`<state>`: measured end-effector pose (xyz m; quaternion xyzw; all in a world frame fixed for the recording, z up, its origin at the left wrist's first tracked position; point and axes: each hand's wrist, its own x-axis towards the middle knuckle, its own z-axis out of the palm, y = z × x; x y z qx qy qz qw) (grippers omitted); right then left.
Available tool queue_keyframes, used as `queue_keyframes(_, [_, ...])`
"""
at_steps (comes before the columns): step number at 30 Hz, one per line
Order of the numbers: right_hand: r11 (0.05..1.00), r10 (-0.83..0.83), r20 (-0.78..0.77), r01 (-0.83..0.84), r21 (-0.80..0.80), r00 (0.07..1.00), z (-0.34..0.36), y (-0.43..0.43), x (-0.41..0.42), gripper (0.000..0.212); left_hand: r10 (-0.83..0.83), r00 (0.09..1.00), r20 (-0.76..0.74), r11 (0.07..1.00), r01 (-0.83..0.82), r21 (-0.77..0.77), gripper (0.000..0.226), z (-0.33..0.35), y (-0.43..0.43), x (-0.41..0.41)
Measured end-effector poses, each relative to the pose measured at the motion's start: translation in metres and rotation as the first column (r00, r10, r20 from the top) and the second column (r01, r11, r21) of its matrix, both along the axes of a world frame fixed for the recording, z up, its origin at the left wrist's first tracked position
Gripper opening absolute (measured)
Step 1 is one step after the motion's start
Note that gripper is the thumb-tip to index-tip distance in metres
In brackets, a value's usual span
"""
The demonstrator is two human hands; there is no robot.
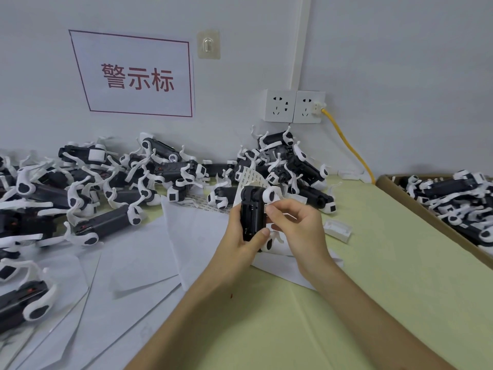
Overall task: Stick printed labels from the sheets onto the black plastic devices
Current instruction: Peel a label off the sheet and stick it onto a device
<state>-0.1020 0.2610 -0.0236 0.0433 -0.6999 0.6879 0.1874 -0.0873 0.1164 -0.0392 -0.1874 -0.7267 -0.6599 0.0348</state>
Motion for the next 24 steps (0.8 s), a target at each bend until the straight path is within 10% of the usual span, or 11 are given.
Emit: queue_keyframes(24, [0.978, 0.201, 0.151, -0.188, -0.094, 0.968, 0.0018, 0.0018, -0.0007, 0.027, -0.122, 0.97, 0.21, 0.97, 0.072, 0.231, 0.035, 0.0066, 0.0006, -0.0024])
